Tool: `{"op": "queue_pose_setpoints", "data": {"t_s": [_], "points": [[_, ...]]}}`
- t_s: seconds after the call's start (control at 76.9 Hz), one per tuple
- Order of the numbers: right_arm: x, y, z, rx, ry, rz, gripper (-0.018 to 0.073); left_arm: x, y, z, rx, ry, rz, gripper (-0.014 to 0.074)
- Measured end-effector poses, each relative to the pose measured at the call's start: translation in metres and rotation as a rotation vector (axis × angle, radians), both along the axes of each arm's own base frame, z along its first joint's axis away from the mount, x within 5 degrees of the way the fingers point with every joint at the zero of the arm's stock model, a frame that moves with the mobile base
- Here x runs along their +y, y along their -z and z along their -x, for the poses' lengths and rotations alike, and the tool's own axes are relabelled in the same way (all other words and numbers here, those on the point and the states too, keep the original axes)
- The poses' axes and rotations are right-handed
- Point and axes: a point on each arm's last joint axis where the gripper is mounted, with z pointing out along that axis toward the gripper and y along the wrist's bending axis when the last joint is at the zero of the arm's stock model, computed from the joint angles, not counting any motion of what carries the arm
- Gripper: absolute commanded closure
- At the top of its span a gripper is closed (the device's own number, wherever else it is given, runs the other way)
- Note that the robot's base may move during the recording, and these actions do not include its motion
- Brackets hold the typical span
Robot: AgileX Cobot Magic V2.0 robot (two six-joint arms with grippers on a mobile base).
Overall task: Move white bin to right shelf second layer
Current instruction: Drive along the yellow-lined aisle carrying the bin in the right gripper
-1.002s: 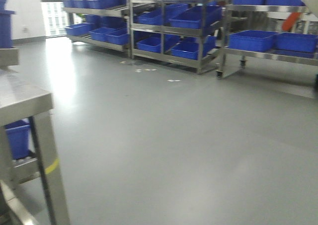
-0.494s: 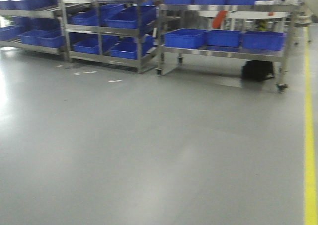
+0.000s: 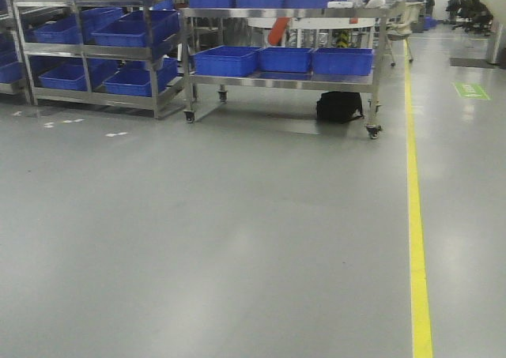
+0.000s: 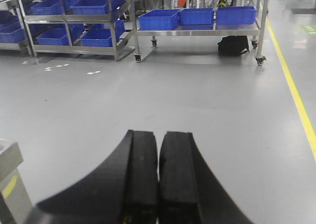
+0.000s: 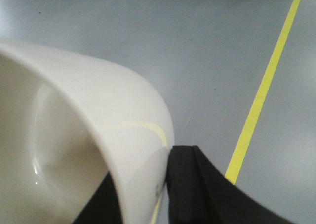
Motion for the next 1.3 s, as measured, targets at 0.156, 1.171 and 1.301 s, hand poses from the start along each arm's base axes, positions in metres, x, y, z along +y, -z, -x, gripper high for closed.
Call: {"op": "queue_pose_setpoints", "data": {"t_s": [0.156,1.171,1.301], "points": [[0.0,0.0,0.0,0.0,0.0,0.0,0.0504,0.0,0.0,0.0,0.0,0.0,0.0,0.0512],[0.0,0.0,0.0,0.0,0.0,0.0,0.0504,0.0,0.0,0.0,0.0,0.0,0.0,0.0512],[0.0,0.0,0.0,0.0,0.0,0.0,0.0504,0.0,0.0,0.0,0.0,0.0,0.0,0.0512]]}}
